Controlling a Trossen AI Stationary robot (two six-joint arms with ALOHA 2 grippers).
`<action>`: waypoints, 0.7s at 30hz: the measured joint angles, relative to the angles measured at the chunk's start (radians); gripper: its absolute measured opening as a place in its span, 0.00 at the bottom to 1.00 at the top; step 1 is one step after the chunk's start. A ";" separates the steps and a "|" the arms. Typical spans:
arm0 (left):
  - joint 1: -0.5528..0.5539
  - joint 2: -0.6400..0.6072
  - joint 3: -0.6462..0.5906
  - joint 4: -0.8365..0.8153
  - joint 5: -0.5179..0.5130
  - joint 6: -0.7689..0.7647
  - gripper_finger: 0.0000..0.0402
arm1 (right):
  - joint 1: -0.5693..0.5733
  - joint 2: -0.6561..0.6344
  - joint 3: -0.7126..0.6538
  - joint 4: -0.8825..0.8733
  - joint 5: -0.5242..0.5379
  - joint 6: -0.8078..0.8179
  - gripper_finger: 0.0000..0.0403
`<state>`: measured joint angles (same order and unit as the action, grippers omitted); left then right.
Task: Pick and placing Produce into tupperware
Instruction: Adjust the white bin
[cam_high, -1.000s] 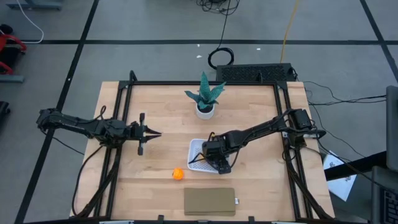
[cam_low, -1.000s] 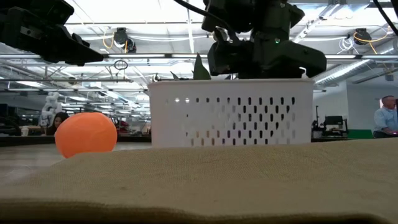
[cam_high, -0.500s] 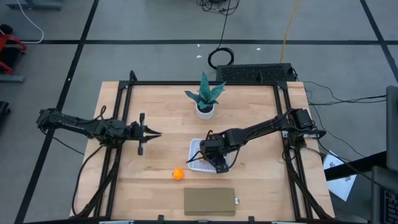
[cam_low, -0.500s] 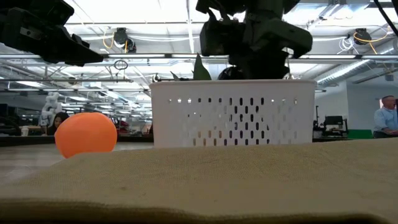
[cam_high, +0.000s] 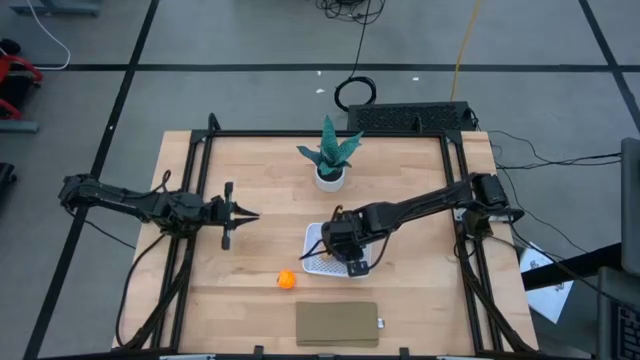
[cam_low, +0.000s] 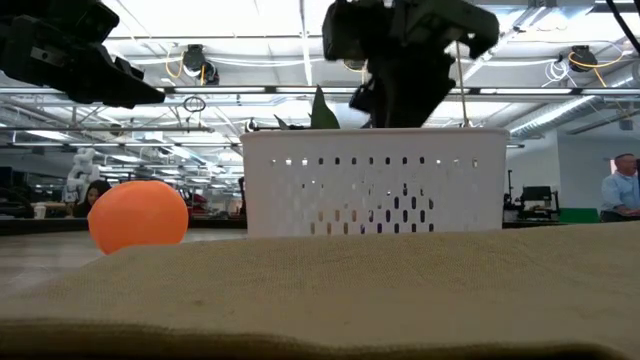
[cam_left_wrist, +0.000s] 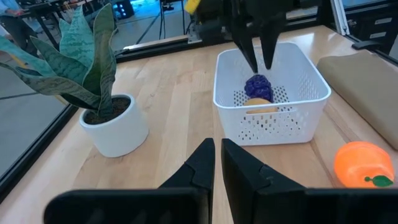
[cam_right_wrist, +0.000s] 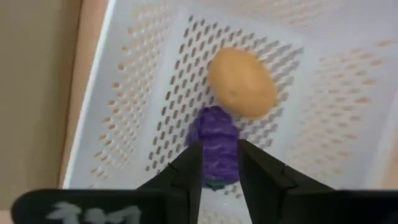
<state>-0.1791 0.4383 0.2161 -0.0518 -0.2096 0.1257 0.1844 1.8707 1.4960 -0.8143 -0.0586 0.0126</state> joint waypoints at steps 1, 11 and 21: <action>0.000 0.000 0.000 0.000 0.000 0.000 0.08 | 0.000 -0.010 0.001 0.000 0.014 0.001 0.21; 0.000 0.000 0.000 0.000 0.000 0.000 0.08 | 0.000 -0.043 0.001 0.000 0.098 -0.003 0.09; 0.000 0.000 0.000 0.000 0.000 -0.030 0.08 | -0.006 -0.040 0.001 0.013 0.147 -0.032 0.00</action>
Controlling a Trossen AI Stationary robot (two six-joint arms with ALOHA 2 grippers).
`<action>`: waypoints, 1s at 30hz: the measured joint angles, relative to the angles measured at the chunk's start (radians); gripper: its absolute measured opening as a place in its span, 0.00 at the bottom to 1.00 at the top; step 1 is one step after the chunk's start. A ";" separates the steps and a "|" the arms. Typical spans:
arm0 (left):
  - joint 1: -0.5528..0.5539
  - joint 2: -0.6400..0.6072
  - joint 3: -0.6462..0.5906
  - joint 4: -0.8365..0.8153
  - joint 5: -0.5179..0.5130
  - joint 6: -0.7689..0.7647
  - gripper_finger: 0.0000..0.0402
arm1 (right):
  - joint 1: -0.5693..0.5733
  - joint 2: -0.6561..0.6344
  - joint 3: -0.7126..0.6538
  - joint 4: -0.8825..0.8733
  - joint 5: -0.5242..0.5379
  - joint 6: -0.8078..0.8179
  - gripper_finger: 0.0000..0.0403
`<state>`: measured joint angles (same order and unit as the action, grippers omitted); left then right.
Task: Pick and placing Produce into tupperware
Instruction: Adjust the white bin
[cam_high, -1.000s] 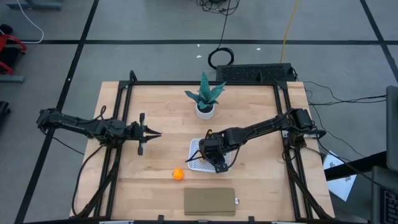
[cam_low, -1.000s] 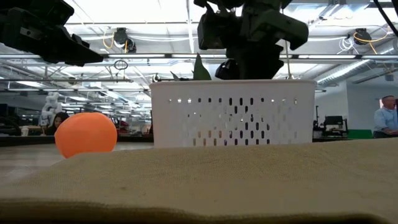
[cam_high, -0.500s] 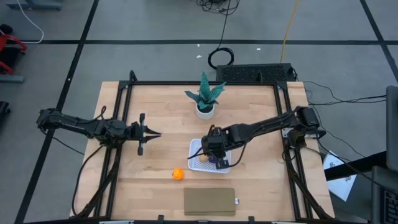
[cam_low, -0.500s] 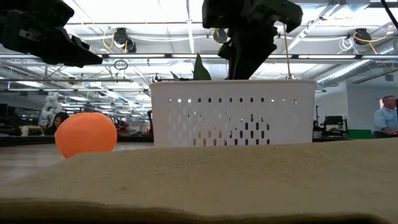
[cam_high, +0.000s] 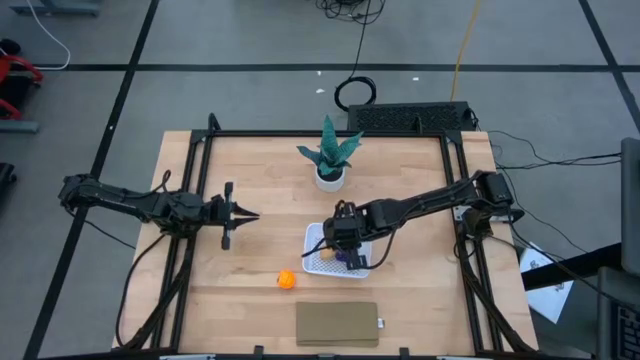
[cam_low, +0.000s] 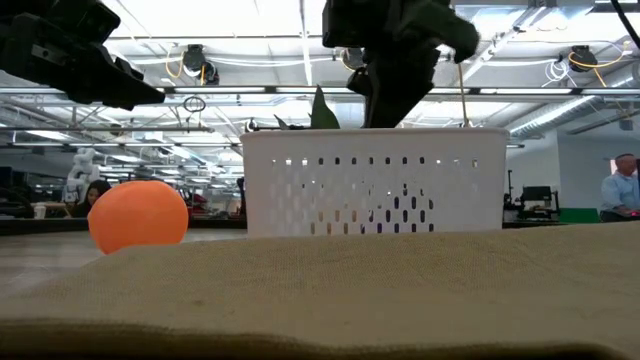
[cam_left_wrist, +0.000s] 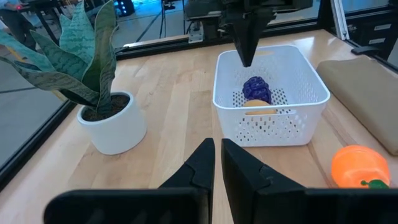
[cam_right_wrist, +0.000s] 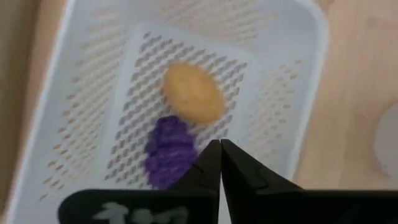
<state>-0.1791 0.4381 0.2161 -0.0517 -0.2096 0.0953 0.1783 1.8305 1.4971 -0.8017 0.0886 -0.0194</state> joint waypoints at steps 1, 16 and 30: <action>0.000 0.000 0.000 0.000 0.000 0.001 0.08 | -0.001 0.000 0.000 0.009 0.017 0.000 0.00; 0.000 0.000 0.000 0.000 0.000 0.004 0.08 | -0.073 0.000 0.000 0.224 0.087 -0.098 0.00; 0.000 0.000 0.000 -0.036 0.000 0.016 0.08 | -0.200 0.001 -0.109 0.395 -0.008 -0.135 0.00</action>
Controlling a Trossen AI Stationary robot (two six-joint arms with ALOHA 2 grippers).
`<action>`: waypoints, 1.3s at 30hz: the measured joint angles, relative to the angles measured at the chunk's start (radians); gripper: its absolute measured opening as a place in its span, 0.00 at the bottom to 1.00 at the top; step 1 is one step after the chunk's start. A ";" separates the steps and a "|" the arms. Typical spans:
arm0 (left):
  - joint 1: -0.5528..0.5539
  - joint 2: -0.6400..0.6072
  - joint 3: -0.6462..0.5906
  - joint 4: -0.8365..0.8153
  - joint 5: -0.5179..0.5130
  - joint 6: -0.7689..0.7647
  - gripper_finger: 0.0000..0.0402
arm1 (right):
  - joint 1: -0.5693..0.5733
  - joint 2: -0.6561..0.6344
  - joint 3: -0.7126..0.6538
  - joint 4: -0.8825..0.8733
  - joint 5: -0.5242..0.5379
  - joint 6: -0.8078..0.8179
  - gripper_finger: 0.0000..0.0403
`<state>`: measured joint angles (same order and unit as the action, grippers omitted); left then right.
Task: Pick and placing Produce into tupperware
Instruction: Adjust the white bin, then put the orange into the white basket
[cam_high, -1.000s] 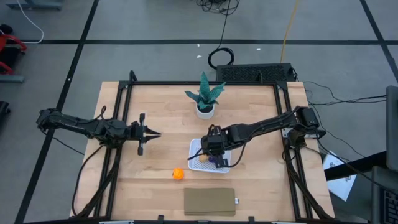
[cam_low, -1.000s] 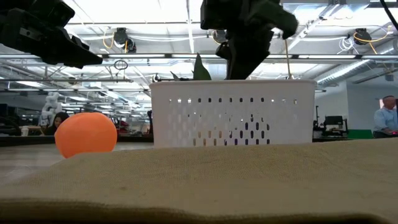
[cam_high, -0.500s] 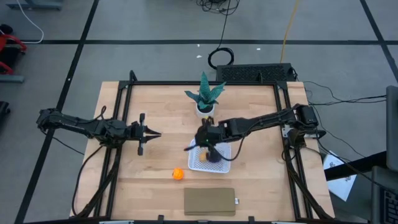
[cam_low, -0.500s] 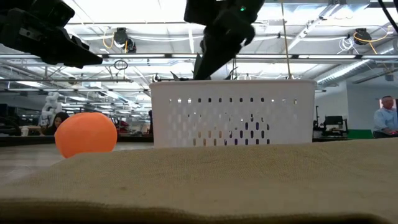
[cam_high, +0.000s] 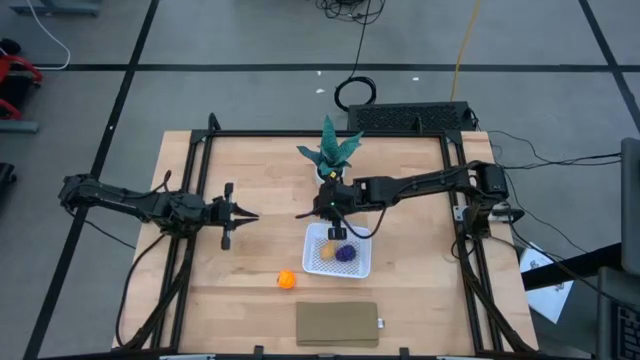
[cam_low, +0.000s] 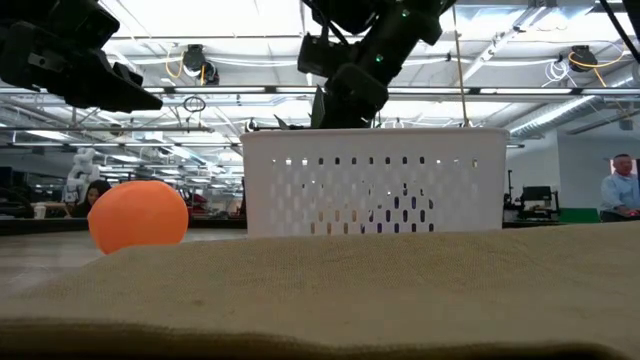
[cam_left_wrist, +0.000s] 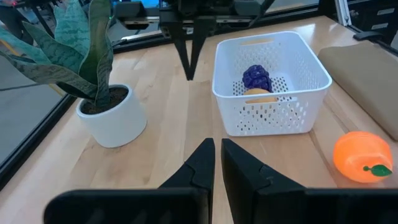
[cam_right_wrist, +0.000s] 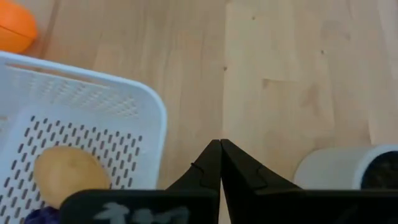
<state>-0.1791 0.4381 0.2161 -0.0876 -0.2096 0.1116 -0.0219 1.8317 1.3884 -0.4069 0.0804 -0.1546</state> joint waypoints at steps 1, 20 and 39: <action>0.000 0.000 0.000 0.000 0.000 0.000 0.08 | -0.004 0.000 0.000 0.001 -0.005 -0.004 0.00; 0.000 0.000 0.000 0.001 0.000 0.010 0.08 | 0.004 0.064 0.000 0.005 -0.057 -0.019 0.00; 0.000 0.000 0.000 0.000 0.000 0.010 0.08 | 0.011 0.062 0.000 0.021 -0.068 -0.019 0.00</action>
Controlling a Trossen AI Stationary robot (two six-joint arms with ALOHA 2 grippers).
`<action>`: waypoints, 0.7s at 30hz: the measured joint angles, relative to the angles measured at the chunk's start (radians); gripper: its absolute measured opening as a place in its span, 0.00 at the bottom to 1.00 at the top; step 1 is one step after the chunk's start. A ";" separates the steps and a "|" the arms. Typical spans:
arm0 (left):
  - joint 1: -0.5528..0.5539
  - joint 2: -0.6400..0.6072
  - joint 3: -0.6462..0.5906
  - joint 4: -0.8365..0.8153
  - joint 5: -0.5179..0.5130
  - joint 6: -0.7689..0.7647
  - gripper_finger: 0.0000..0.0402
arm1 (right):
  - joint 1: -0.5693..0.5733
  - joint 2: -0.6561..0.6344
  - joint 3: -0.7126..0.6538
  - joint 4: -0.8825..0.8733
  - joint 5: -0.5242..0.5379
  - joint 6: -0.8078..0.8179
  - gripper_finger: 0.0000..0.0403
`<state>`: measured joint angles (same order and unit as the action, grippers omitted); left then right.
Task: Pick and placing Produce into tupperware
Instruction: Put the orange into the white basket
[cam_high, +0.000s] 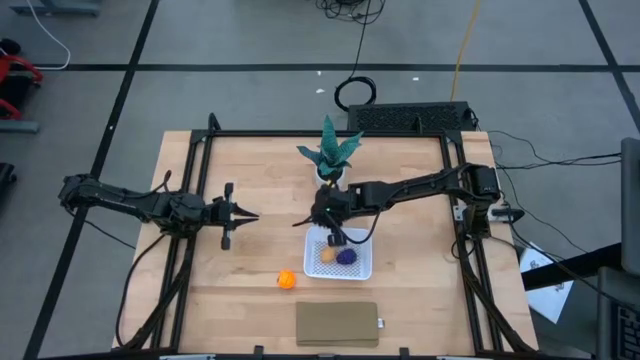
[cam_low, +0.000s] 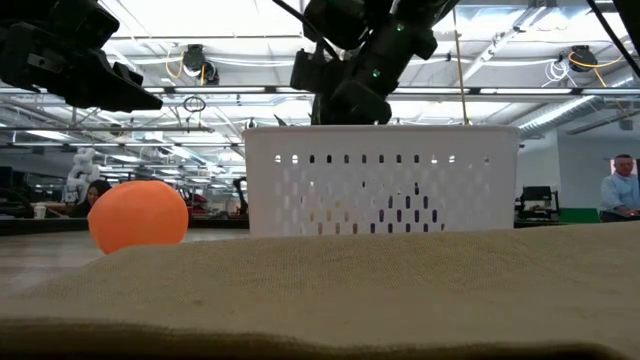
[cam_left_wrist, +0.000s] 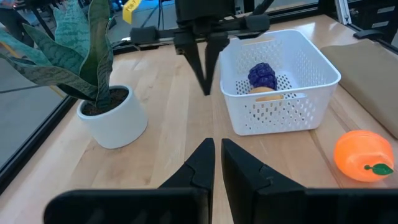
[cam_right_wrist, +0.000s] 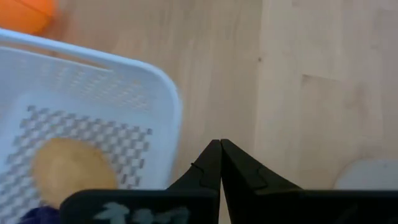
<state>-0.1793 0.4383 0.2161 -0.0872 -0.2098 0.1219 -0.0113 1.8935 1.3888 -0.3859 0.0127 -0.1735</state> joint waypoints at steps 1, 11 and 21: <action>0.000 0.000 0.000 0.000 0.000 0.000 0.08 | 0.000 0.000 0.000 0.000 0.013 -0.001 0.00; 0.000 0.000 0.000 0.000 0.000 -0.004 0.08 | -0.002 -0.111 0.000 -0.057 0.013 0.016 0.00; 0.000 0.000 0.000 0.008 0.001 -0.004 0.08 | 0.065 -0.306 0.001 -0.127 0.047 0.014 0.00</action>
<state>-0.1794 0.4381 0.2161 -0.0788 -0.2092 0.1176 0.0535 1.5877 1.3895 -0.5128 0.0597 -0.1594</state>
